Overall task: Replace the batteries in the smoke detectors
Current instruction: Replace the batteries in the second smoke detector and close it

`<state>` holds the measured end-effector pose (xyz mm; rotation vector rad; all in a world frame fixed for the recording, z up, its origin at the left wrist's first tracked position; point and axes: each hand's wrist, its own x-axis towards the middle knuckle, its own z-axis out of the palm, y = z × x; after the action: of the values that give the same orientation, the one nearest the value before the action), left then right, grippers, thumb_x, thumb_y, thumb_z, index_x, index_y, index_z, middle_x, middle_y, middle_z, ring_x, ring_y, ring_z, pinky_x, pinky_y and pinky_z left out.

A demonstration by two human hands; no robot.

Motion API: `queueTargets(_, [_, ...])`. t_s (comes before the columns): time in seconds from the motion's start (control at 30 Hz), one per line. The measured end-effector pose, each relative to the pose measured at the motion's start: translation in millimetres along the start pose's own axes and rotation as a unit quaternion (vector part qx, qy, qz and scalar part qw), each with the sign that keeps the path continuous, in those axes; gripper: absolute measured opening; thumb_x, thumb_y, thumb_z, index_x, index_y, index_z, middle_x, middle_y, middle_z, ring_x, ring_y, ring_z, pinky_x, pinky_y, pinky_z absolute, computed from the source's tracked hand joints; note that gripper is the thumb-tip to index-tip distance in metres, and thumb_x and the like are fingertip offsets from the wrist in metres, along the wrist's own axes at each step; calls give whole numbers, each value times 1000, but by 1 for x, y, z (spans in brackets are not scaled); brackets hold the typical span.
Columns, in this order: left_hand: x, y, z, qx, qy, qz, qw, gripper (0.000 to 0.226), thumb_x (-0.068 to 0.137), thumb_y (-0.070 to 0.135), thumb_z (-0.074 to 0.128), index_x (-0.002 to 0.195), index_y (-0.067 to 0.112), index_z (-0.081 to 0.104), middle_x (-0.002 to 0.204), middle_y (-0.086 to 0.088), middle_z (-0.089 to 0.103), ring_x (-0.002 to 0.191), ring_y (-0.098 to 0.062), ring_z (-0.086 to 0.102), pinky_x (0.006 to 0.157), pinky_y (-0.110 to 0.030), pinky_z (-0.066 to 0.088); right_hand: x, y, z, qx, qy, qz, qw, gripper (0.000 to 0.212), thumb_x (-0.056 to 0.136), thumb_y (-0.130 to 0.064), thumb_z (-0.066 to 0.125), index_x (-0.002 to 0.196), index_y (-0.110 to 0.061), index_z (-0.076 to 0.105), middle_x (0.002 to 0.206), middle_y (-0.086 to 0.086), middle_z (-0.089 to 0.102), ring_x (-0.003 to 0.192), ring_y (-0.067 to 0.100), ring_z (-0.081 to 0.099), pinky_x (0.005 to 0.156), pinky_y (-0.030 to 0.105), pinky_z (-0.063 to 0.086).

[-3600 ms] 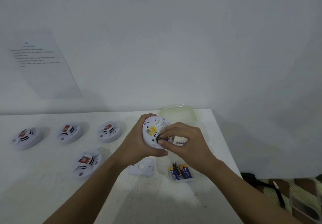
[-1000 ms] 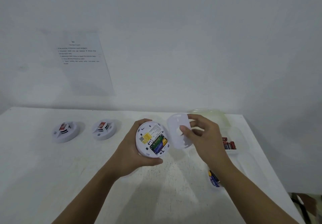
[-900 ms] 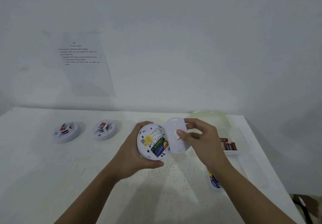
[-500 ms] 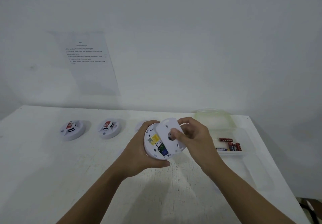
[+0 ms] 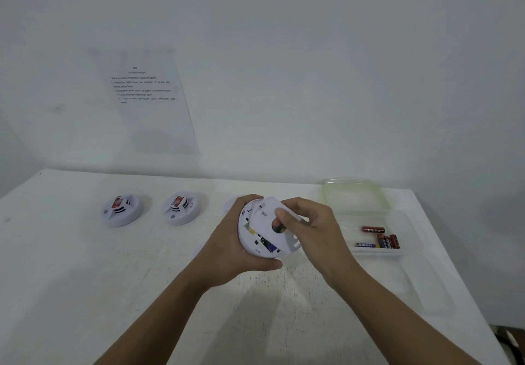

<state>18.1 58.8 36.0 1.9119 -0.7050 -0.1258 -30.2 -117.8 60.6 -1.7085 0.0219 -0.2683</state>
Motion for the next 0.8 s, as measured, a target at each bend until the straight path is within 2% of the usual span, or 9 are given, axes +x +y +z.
queueTargets(0.1, [1,-3,-1,-1,-26,10,1000,87,67,0,91,132,39,47,128,19,58,125,-13,56,106,-39,51,2,10,6,-82,24,-12,996,12,92,-24,69,81,-28,72,93,-12,67,97,12,57,83,31,45])
queueTargets(0.17, [2,-6,-1,-4,-24,11,1000,87,68,-3,91,133,34,45,128,22,59,124,-9,56,107,-35,50,2,15,8,-136,44,-33,989,4,88,-29,73,90,-33,73,96,-16,63,96,6,53,85,28,41])
queueTargets(0.27, [4,-12,0,-15,-27,-3,1000,86,68,-7,88,132,33,46,129,19,60,123,-8,57,106,-33,50,0,21,10,-172,67,-94,978,11,87,-33,74,98,-31,74,98,-18,62,99,4,55,81,21,41])
queueTargets(0.4, [5,-20,0,-21,-36,-22,999,79,72,-11,84,131,26,47,137,-5,59,121,-12,56,110,-43,47,1,26,9,-220,51,-160,961,22,88,-45,64,99,-31,78,98,-20,61,100,6,56,86,37,48])
queueTargets(0.53, [5,-17,0,-38,9,-6,999,86,62,20,95,132,37,50,134,3,60,123,-24,59,99,-39,56,-3,23,2,-266,-20,-145,953,44,83,-65,59,114,-37,73,113,-23,56,113,7,50,97,37,42])
queueTargets(0.63, [4,-18,0,-40,4,-6,999,85,63,25,94,131,49,49,132,13,59,126,-20,56,101,-36,55,-4,23,-5,-276,-61,-119,952,56,75,-73,62,121,-42,67,118,-27,51,118,5,47,99,31,41])
queueTargets(0.7, [3,-17,0,-31,-4,-11,999,83,65,28,93,128,60,48,131,24,59,127,-11,55,104,-28,52,-2,22,-7,-264,-50,-133,954,55,74,-72,66,119,-40,68,115,-25,56,114,6,53,96,34,45])
queueTargets(0.73, [3,-17,-1,-24,-2,-9,1000,83,65,31,93,129,60,47,130,26,58,127,-9,54,104,-25,51,-1,22,-6,-248,-39,-141,958,53,74,-70,69,117,-39,69,113,-23,59,111,7,56,93,36,48])
queueTargets(0.8, [4,-16,0,-22,-3,-9,1000,86,67,23,93,136,44,47,133,18,59,128,-16,55,104,-33,53,1,21,-6,-211,-22,-152,965,47,71,-65,74,110,-39,72,110,-22,62,109,8,59,89,38,51])
